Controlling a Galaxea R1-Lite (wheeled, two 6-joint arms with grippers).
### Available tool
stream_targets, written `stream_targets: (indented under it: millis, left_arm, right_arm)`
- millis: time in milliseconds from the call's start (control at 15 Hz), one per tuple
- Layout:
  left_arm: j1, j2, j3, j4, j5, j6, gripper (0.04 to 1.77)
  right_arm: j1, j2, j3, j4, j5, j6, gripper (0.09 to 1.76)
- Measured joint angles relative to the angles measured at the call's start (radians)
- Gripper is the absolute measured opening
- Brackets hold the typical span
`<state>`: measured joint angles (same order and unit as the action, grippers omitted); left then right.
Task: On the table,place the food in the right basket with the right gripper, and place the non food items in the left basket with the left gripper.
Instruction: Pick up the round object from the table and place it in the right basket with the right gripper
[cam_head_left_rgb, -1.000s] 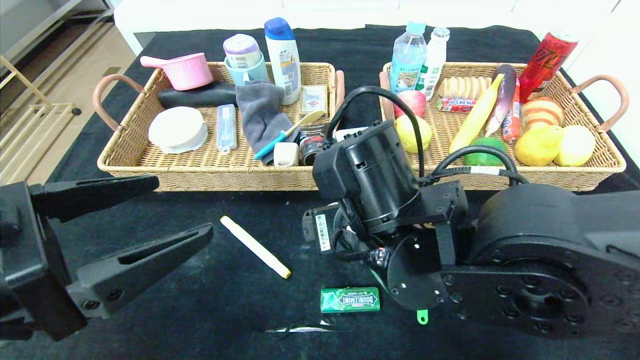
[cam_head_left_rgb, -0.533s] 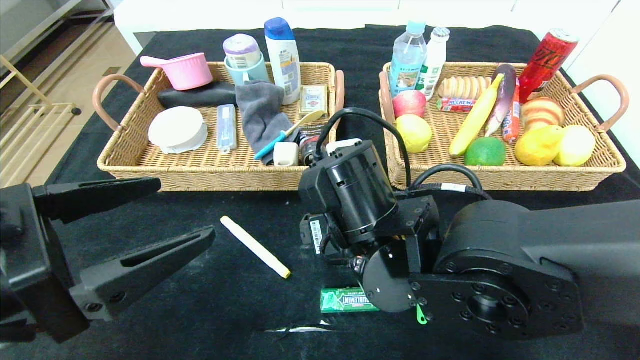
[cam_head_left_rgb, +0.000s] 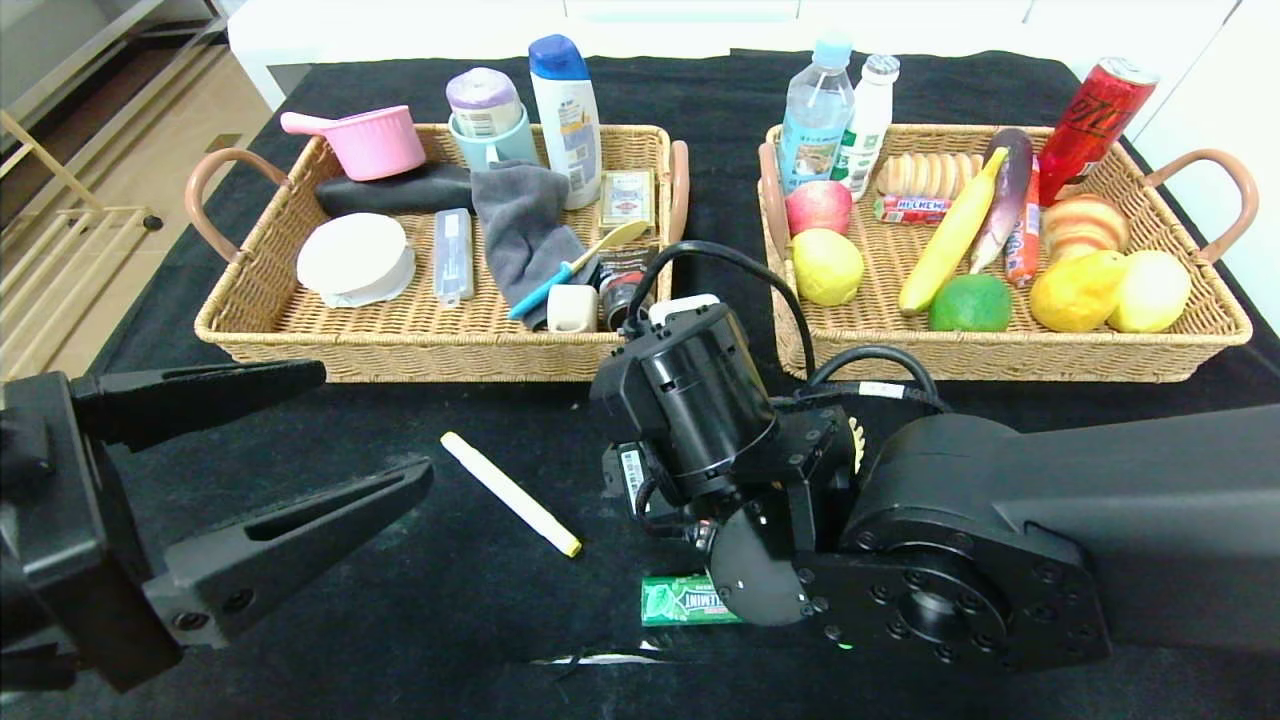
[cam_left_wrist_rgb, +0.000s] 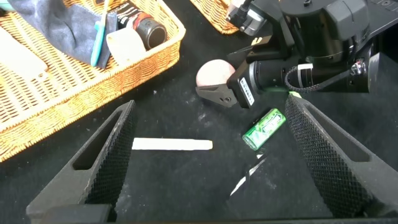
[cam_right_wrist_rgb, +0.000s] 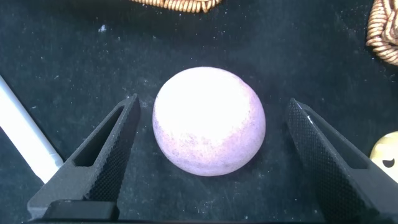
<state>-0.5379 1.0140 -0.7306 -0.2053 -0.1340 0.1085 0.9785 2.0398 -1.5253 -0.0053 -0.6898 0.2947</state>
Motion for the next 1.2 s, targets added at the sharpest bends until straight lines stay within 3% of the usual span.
stream_targets:
  millis: [533, 800, 1000, 1067, 1133, 1200]
  left_arm:
    - [-0.002, 0.004, 0.001, 0.001, 0.0, 0.006, 1.72]
    - [-0.002, 0.004, 0.001, 0.001, 0.0, 0.006, 1.72]
    - [-0.002, 0.003, 0.001, 0.001, 0.0, 0.006, 1.72]
    - [-0.002, 0.003, 0.001, 0.001, 0.0, 0.006, 1.72]
    - [-0.002, 0.003, 0.001, 0.001, 0.0, 0.006, 1.72]
    - [-0.002, 0.003, 0.001, 0.001, 0.0, 0.006, 1.72]
  right_arm:
    - [-0.008, 0.009, -0.003, -0.021, 0.0, 0.0, 1.7]
    - [-0.01, 0.013, -0.003, -0.023, 0.001, -0.002, 1.08]
    - [-0.013, 0.013, -0.003, -0.023, 0.001, 0.0, 0.78]
    - [-0.014, 0.013, -0.003, -0.024, 0.0, 0.0, 0.56]
    - [-0.014, 0.013, -0.002, -0.026, 0.0, 0.0, 0.14]
    - [-0.014, 0.013, -0.001, -0.026, 0.0, 0.0, 0.16]
